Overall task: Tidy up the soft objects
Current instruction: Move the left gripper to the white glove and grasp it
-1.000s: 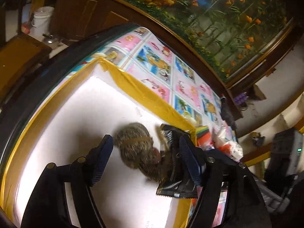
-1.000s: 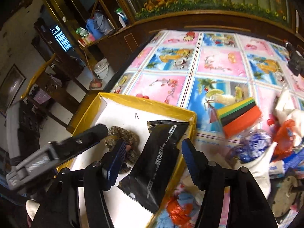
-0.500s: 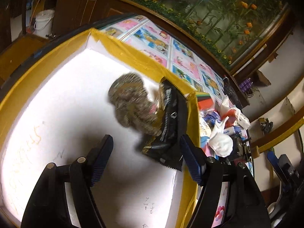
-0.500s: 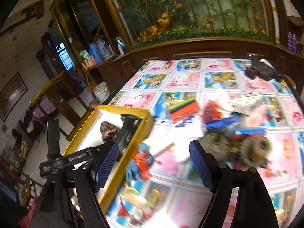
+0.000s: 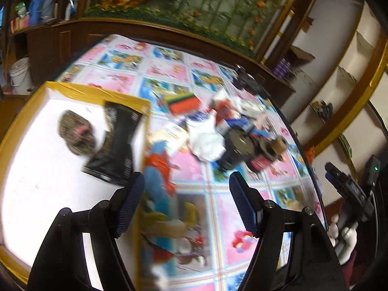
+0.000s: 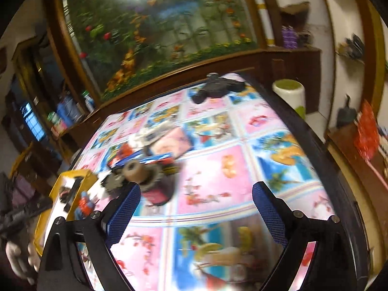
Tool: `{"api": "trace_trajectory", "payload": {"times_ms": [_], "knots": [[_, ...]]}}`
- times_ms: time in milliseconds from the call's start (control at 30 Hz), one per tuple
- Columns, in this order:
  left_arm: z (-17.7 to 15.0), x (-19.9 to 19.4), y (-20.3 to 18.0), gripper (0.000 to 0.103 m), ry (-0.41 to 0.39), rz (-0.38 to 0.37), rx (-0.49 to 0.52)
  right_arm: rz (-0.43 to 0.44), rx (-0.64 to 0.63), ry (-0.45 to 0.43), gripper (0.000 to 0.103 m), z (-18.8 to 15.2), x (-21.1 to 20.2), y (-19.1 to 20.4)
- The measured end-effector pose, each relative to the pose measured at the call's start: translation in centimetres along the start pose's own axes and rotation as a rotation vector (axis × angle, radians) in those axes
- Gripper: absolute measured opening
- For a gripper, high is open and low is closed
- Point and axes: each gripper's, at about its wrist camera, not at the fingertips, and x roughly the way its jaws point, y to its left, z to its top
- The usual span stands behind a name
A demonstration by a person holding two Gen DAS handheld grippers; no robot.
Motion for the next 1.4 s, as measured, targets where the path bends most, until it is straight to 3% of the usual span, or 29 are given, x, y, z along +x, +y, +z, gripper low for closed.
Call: {"api": "trace_trajectory", "payload": {"times_ms": [133,300,500,800,1000,1100,1167,1200,1333,1400], "knots": [[-1.6,1.3,-2.3,0.072,0.054,-0.041,0.029,-0.043,0.094,0.009,0.095,1.0,-0.7,-4.1],[-2.1,3.4,-2.6,0.072,0.110,-0.015,0.032,-0.057,0.160,0.045,0.095,1.7,-0.5,-6.5],[-1.6,4.3,-1.6,0.072,0.114,0.003,0.008,0.000,0.142,0.090,0.094,2.2,2.8,-4.8],[-0.9,6.4,-1.3,0.072,0.143,0.076,0.075,0.060,0.049,0.090,0.094,4.1,10.0,-0.6],[-0.6,8.1,-1.7,0.072,0.179,0.110,0.146,0.062,0.024,0.094,0.094,3.5,12.1,-1.2],[-0.9,7.8,-2.8,0.074,0.206,-0.034,0.201,0.061,0.045,0.104,0.094,3.7,12.5,-2.2],[-1.1,6.5,-3.5,0.074,0.208,-0.175,0.229,0.055,0.057,0.096,0.094,3.8,12.4,-2.2],[-1.3,5.8,-3.8,0.074,0.192,-0.172,0.247,0.054,0.061,0.093,0.094,3.8,12.3,-2.3],[-1.6,5.9,-3.4,0.075,0.148,0.112,0.280,0.063,0.075,0.102,0.094,3.5,12.6,-1.9],[-1.6,6.6,-2.5,0.074,0.150,0.174,0.251,0.066,0.068,0.103,0.094,3.4,12.5,-1.7]]}}
